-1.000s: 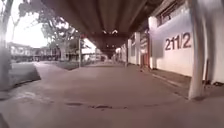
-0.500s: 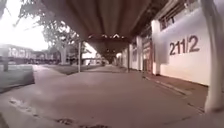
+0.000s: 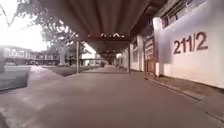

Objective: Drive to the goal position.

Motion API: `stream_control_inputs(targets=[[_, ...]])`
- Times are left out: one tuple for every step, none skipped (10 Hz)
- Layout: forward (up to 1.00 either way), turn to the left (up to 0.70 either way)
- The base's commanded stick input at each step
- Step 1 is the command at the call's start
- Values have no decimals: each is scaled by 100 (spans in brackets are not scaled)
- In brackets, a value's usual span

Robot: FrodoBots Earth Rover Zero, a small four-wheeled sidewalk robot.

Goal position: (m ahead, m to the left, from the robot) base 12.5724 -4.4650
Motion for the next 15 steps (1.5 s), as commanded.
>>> stream_control_inputs(targets=[[85, 0], [85, 0], [85, 0], [85, 0], [85, 0], [85, 0], [85, 0], [85, 0], [85, 0], [85, 0], [85, 0], [85, 0], [85, 0], [85, 0], [85, 0]])
